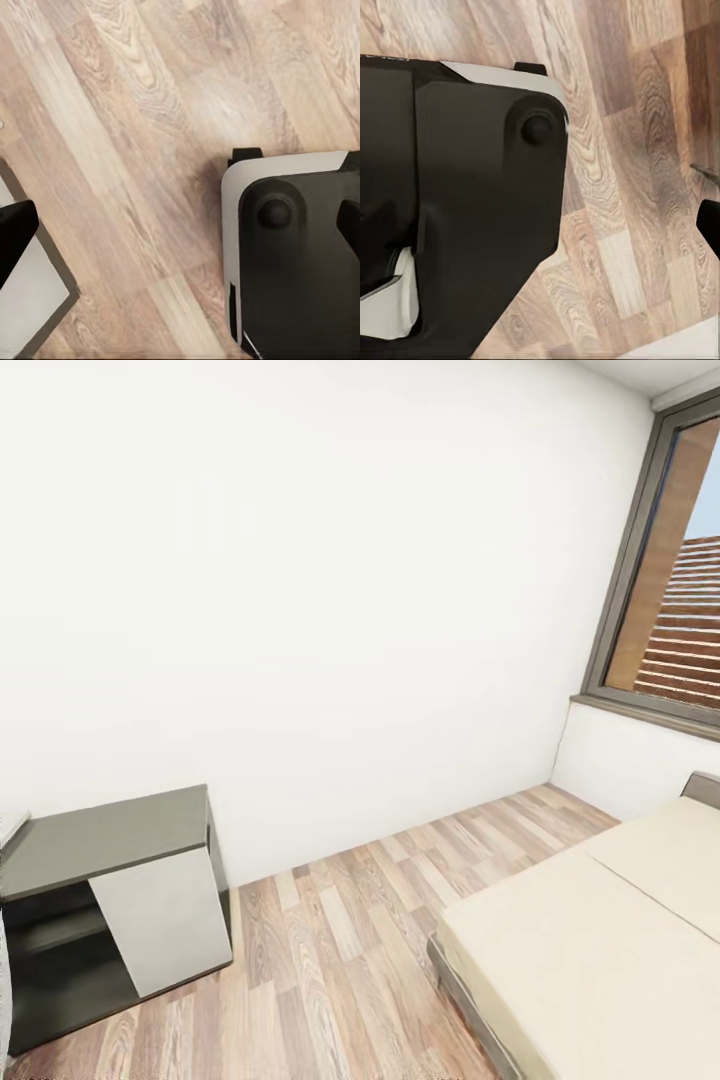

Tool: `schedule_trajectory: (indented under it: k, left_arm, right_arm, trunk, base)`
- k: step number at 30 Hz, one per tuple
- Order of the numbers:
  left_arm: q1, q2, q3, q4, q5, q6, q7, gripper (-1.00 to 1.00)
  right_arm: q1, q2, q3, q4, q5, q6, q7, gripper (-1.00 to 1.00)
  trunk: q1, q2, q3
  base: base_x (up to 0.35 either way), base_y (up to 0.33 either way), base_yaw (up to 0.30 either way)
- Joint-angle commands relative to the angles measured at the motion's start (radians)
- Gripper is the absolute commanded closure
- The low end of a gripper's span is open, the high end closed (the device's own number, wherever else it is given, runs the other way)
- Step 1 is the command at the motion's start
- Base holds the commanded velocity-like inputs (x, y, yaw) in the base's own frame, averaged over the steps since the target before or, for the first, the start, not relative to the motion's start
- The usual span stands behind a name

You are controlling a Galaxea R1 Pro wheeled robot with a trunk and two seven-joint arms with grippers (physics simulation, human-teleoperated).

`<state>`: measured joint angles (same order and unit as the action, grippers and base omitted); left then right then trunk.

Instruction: Put all the toys in the child's room - the three board games (two on the bed and one on the table), the two jigsaw puzzles on the table, and the tennis ball on the table - inside the toy box on the table in the child's room.

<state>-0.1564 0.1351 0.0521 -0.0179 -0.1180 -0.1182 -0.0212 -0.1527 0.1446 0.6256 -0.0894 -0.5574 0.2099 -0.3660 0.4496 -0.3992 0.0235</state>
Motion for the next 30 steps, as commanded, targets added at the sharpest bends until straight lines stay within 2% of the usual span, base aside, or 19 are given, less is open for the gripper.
schedule_trajectory:
  k: [1,5,10,17,20,23,26,30]
  left_arm:
    - [0.006,0.001,0.006,0.001,-0.010,-0.004,-0.002,-1.00]
    - [0.015,0.000,0.006,0.001,-0.011,-0.004,-0.002,-1.00]
    - [0.022,0.000,0.006,0.001,-0.010,-0.007,-0.002,-1.00]
    - [0.023,-0.002,0.006,0.001,-0.010,-0.008,-0.001,-1.00]
    - [0.023,-0.006,0.007,0.001,-0.010,-0.008,0.003,-1.00]
    - [0.023,-0.022,0.009,0.001,-0.006,-0.008,0.036,-1.00]
    - [0.023,-0.039,0.010,0.001,-0.003,-0.009,0.109,-1.00]
    - [0.022,-0.047,0.009,0.000,-0.004,-0.014,0.147,-1.00]
  right_arm:
    - [0.007,-0.001,0.009,-0.002,-0.005,0.005,-0.005,-1.00]
    - [0.027,-0.006,0.007,0.004,-0.007,-0.043,-0.005,-1.00]
    - [0.039,-0.039,0.008,0.026,-0.011,-0.128,-0.005,-1.00]
    - [0.041,-0.052,0.007,0.029,-0.006,-0.150,-0.004,-1.00]
    - [0.042,-0.071,0.008,0.030,-0.008,-0.198,0.010,-1.00]
    - [0.042,-0.076,0.008,0.030,-0.009,-0.211,0.062,-1.00]
    - [0.042,-0.078,0.008,0.030,-0.011,-0.218,0.109,-1.00]
    - [0.043,-0.078,0.007,0.033,-0.018,-0.244,0.123,-1.00]
  trunk:
    - [0.000,-0.001,-0.002]
    - [0.000,-0.001,-0.009]
    - [0.000,-0.001,-0.017]
    - [0.000,-0.001,-0.027]
    - [0.000,-0.001,-0.028]
    - [0.000,-0.001,-0.028]
    - [0.000,-0.001,-0.028]
    - [0.000,-0.001,-0.028]
  base:
    - [0.000,0.000,0.068]
    - [0.000,0.000,0.069]
    - [0.000,0.000,0.072]
    - [0.000,0.000,0.079]
    - [0.000,0.000,0.018]
    - [0.000,0.000,0.004]
    - [0.000,0.000,0.000]
    - [0.000,0.000,-0.007]
